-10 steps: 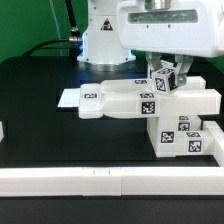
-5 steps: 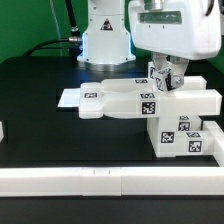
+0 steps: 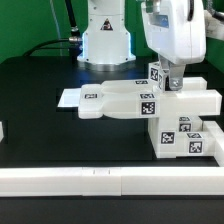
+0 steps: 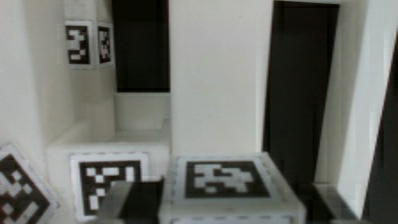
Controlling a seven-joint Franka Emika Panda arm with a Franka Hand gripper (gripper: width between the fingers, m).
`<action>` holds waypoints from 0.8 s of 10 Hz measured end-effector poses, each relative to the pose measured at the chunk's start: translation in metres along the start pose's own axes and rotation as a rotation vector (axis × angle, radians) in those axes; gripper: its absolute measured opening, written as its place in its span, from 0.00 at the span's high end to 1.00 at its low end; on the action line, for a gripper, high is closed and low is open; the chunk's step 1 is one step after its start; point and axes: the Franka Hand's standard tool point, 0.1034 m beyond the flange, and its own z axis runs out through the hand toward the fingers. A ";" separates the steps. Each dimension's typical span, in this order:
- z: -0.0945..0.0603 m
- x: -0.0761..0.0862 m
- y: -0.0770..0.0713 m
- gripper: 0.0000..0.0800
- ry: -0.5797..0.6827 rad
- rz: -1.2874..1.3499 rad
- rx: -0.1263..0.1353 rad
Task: Assemble chair
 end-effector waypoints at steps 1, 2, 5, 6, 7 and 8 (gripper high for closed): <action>0.000 0.001 0.000 0.35 0.000 -0.088 -0.001; 0.000 0.002 0.001 0.35 -0.003 -0.141 -0.010; -0.002 0.000 0.000 0.20 -0.014 -0.448 -0.030; -0.003 0.001 -0.001 0.19 -0.019 -0.596 -0.048; -0.003 0.000 -0.003 0.19 -0.024 -0.692 -0.052; -0.003 0.000 -0.004 0.19 -0.020 -0.768 -0.057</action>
Offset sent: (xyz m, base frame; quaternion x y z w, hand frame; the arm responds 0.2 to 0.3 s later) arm 0.0043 0.0007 0.0058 -0.0294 -0.0134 -0.2730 0.9615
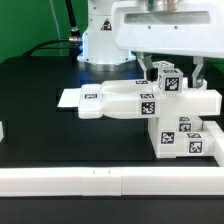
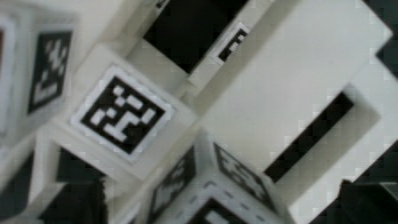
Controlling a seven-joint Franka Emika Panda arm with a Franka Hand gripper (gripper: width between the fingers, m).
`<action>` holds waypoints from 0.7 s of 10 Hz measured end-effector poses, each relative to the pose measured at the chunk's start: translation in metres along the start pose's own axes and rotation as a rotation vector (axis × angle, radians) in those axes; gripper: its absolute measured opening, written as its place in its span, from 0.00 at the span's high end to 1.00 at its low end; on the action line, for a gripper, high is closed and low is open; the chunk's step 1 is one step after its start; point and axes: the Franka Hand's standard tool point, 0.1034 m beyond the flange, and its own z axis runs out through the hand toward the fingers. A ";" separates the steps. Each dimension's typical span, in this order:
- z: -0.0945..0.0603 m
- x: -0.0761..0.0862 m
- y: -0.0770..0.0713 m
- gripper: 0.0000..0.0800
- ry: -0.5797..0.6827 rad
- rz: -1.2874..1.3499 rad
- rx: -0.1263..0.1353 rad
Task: Assemble chair
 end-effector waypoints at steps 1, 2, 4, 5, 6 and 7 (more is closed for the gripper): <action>0.000 0.000 0.000 0.19 0.004 -0.083 -0.011; 0.000 -0.001 0.000 0.19 0.006 -0.135 -0.017; 0.001 -0.003 0.000 0.19 0.014 -0.312 -0.038; 0.002 -0.003 0.000 0.19 0.018 -0.389 -0.040; 0.003 -0.003 0.001 0.19 0.016 -0.482 -0.044; 0.003 -0.002 0.002 0.19 0.016 -0.528 -0.045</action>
Offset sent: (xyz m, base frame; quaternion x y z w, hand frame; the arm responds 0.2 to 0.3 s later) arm -0.0074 0.0048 0.0018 -0.0287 0.0071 -0.2073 0.9778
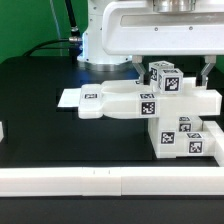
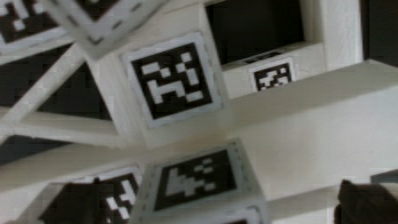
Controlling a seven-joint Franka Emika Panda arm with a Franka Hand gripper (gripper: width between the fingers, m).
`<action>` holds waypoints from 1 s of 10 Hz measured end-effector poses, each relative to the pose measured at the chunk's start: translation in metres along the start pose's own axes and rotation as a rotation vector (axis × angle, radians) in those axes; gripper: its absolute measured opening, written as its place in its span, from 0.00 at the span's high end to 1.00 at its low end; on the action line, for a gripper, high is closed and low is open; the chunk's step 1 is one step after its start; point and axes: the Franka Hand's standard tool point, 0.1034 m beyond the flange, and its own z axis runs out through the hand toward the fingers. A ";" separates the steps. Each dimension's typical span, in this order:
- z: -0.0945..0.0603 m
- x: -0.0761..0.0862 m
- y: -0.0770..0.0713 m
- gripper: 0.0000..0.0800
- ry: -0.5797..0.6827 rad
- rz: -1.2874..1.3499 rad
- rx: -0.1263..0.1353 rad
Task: Assemble chair
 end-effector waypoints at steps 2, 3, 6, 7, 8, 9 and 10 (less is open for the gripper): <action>0.001 0.002 0.007 0.19 0.006 -0.169 -0.006; 0.001 0.003 0.007 0.19 0.015 -0.211 -0.007; 0.002 0.002 0.008 0.43 0.014 -0.209 -0.008; 0.002 0.002 0.008 0.66 0.014 -0.209 -0.008; 0.002 0.002 0.008 0.66 0.014 -0.198 -0.008; 0.002 0.002 0.008 0.66 0.014 -0.183 -0.008; 0.002 0.002 0.008 0.66 0.014 -0.183 -0.008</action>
Offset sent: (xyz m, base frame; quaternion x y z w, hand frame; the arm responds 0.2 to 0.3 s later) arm -0.0013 0.0017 -0.0016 0.0093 0.0135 -0.0644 0.9978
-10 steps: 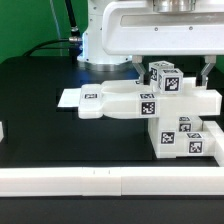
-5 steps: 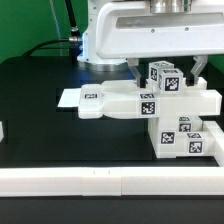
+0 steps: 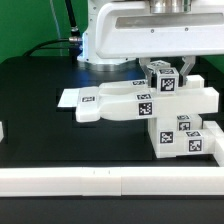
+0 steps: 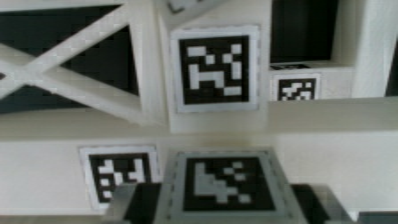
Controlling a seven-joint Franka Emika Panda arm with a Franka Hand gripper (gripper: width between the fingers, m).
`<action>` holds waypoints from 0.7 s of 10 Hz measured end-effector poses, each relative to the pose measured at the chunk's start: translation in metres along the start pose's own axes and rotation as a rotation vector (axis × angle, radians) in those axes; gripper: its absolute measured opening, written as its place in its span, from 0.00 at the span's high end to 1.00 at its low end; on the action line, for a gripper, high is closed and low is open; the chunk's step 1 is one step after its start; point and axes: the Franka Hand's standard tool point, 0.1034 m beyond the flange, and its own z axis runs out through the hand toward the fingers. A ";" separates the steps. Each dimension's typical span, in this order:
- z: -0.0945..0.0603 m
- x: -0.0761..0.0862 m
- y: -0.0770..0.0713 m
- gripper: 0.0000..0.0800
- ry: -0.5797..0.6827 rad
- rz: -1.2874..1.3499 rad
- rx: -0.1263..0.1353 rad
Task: Assemble chair
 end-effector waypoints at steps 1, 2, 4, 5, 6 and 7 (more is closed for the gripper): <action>0.000 0.000 0.000 0.66 0.000 0.031 0.000; 0.000 0.000 -0.001 0.66 0.000 0.131 0.002; 0.000 -0.001 -0.007 0.66 0.000 0.311 0.002; 0.000 0.000 -0.009 0.66 0.009 0.432 0.001; -0.001 0.002 -0.009 0.66 0.016 0.536 0.001; -0.001 0.002 -0.009 0.66 0.017 0.615 0.002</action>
Offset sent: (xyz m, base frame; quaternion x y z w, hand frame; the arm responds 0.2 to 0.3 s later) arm -0.0031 0.0072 0.0009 -0.0272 0.0084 0.1874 0.9819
